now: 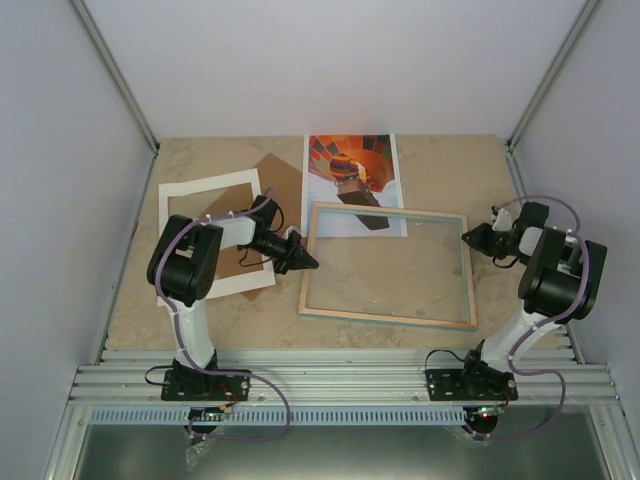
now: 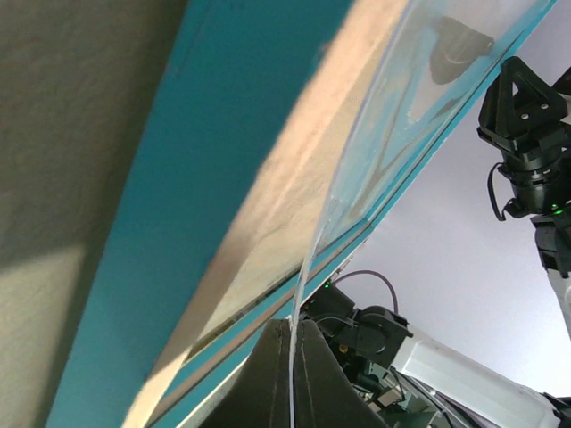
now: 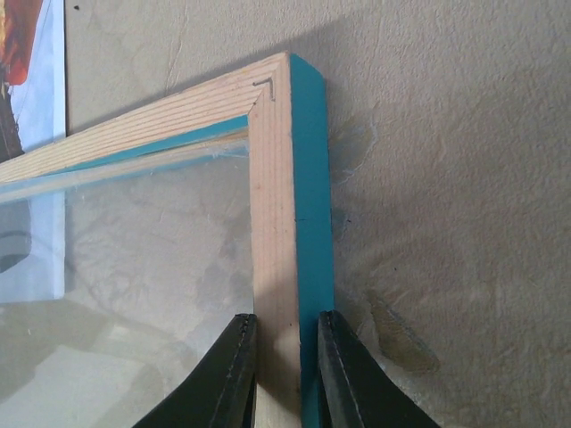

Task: Put the photo into the frame

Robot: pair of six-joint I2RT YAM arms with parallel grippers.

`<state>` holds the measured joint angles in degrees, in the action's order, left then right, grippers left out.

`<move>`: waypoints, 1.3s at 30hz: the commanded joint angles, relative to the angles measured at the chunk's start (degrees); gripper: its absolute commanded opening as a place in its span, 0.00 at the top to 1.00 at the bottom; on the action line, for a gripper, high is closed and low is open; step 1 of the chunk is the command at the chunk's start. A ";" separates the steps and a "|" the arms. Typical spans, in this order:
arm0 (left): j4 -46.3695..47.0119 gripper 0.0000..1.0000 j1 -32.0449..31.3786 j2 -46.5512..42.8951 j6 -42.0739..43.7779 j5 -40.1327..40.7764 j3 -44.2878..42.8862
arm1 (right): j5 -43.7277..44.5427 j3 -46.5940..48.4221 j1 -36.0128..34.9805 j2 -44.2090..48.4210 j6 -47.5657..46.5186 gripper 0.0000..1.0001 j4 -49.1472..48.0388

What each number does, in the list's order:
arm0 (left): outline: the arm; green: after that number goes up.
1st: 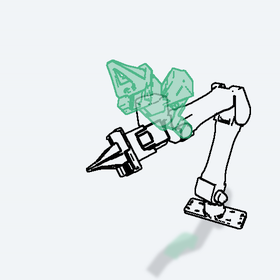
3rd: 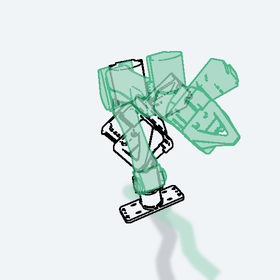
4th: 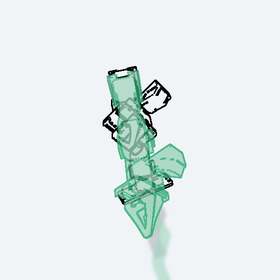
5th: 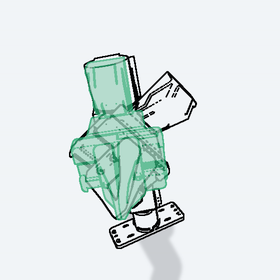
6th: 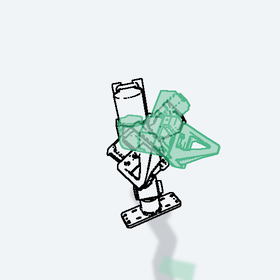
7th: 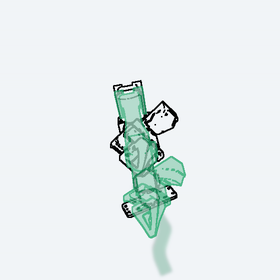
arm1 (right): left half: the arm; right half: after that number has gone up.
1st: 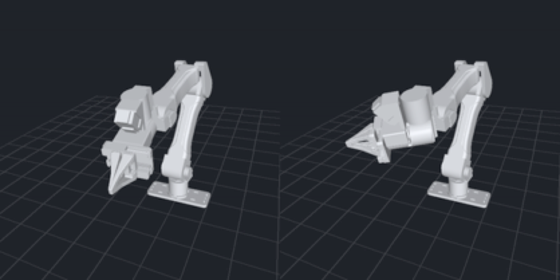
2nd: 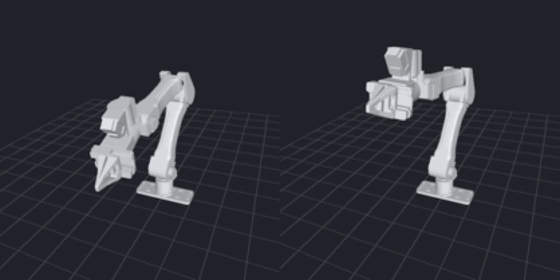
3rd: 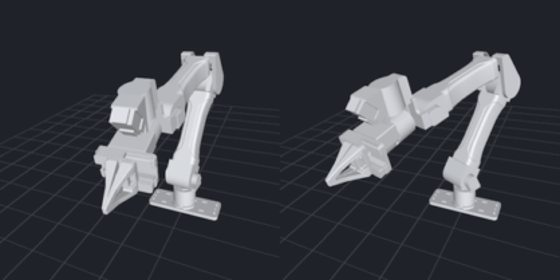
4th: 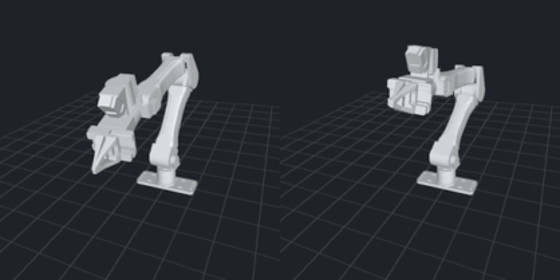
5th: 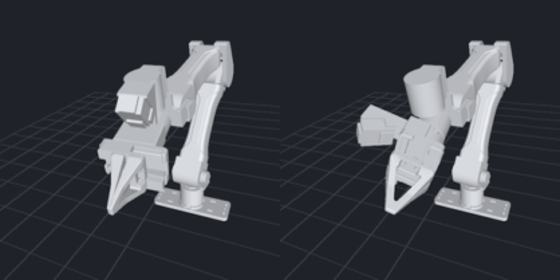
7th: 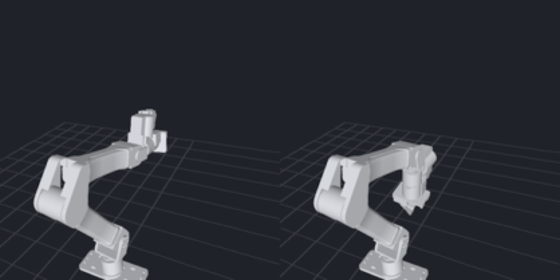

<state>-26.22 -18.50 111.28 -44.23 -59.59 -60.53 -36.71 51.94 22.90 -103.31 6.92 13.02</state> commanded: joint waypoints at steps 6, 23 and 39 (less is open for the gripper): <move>-1.41 1.00 0.90 1.13 -2.67 -2.67 -4.65 | 0.29 -3.94 -1.04 2.46 7.00 1.00 -3.47; -3.93 1.00 1.00 0.00 -1.97 -0.15 -3.47 | 5.66 -8.91 -4.00 5.15 19.64 1.00 -8.78; -12.84 0.54 1.19 -2.28 6.57 14.22 -9.03 | 5.67 -9.18 -4.17 5.86 19.42 0.99 -9.16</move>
<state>-34.44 -17.04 112.29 -40.16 -50.17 -68.55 -30.98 43.75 19.05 -97.91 24.05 2.22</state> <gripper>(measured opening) 0.398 0.172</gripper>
